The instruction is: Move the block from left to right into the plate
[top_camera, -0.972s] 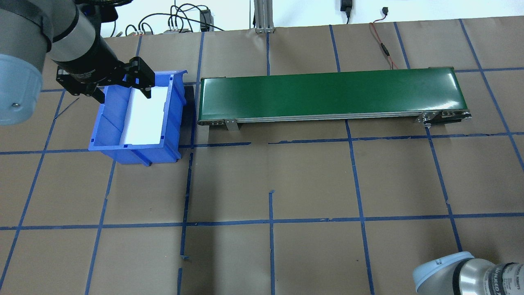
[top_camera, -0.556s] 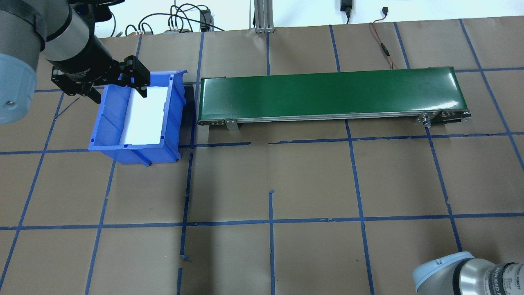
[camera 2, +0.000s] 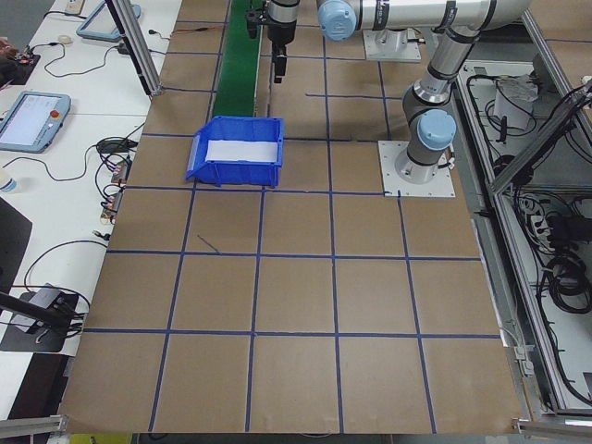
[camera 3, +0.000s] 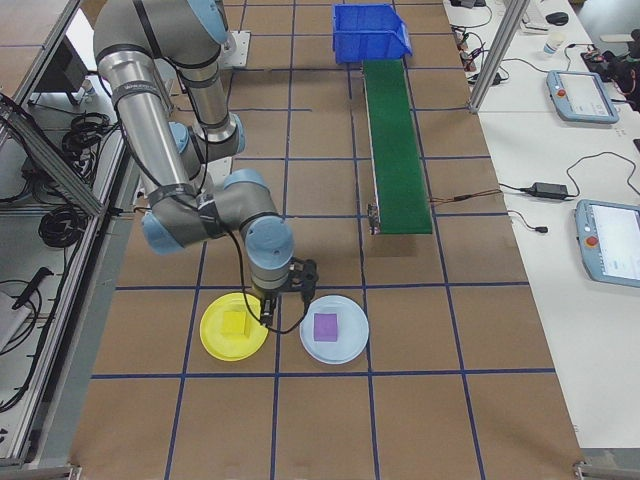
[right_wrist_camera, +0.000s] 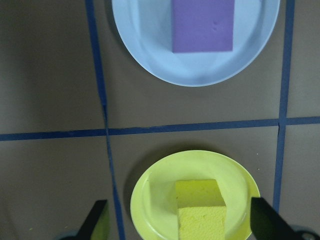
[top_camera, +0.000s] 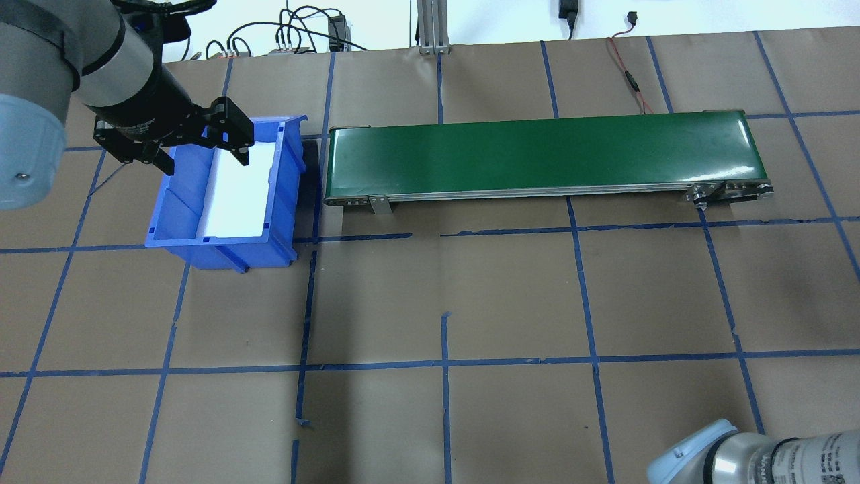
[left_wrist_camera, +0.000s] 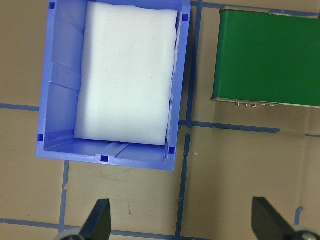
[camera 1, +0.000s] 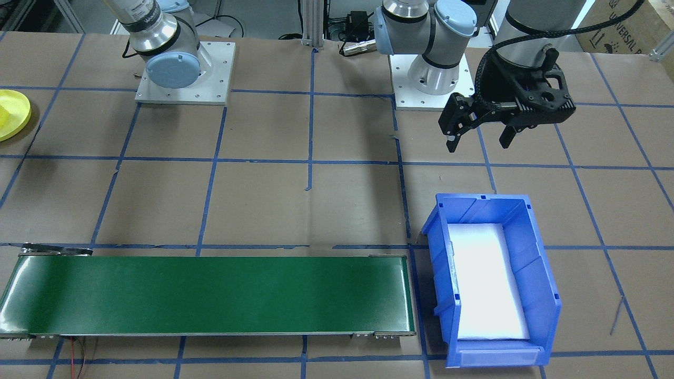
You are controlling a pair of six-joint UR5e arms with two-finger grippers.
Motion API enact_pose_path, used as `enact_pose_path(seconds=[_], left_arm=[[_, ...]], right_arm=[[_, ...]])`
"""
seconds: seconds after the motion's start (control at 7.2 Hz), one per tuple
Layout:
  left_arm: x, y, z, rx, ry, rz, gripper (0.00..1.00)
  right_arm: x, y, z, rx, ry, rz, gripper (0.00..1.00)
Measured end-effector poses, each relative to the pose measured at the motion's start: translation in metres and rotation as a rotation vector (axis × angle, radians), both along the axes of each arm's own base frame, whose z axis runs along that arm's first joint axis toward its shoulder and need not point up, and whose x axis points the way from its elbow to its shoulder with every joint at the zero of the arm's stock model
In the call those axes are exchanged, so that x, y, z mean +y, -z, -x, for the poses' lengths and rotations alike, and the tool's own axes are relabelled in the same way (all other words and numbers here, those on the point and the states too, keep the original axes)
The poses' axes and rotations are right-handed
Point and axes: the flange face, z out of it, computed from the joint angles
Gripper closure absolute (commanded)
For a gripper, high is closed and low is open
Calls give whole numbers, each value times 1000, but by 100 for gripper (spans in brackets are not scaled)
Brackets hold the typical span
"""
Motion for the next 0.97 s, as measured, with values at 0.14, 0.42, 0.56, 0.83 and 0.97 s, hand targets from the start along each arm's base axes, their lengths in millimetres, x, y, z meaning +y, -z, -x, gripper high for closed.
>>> enact_pose_path(seconds=[0.14, 0.42, 0.56, 0.83, 0.97], left_arm=[[1, 1, 0, 1, 0, -2, 0], [2, 1, 0, 1, 0, -2, 0], [2, 0, 0, 2, 1, -1, 0], [3, -1, 1, 3, 2, 0, 0], [4, -1, 1, 2, 2, -1, 0]], right_arm=[[-44, -32, -39, 8, -21, -1, 0], [-104, -67, -136, 31, 3, -11, 0], [-125, -78, -186, 54, 7, -5, 0], [-149, -93, -275, 86, 3, 8, 0], [-153, -104, -326, 100, -9, 23, 0]])
